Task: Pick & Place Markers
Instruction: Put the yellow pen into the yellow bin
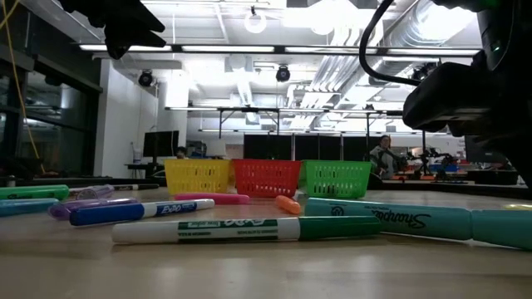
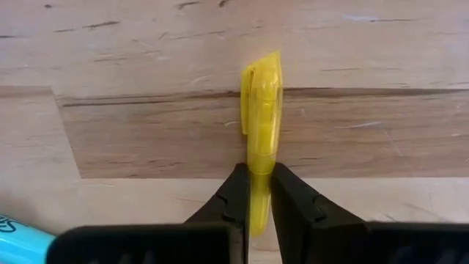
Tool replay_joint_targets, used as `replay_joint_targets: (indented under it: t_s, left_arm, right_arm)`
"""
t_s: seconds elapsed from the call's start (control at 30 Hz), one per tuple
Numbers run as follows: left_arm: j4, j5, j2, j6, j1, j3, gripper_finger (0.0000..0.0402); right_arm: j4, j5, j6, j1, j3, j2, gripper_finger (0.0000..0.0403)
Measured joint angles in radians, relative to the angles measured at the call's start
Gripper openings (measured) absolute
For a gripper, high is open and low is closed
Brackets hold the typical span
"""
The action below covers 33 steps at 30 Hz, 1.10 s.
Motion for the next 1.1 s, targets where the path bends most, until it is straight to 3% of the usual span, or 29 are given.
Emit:
replay_joint_targets:
  t_s: [0.77,1.1]
  left_arm:
    - [0.014,0.0,0.002,-0.003,0.0,0.0,0.0149]
    - [0.065,-0.001,0.004,-0.003,0.0,0.0,0.0149]
  right_arm:
    - [-0.2,0.15,-0.144,-0.003,0.172,-0.003,0.0026]
    - [-0.282,0.368,-0.227,-0.025,0.181,-0.151,0.0026]
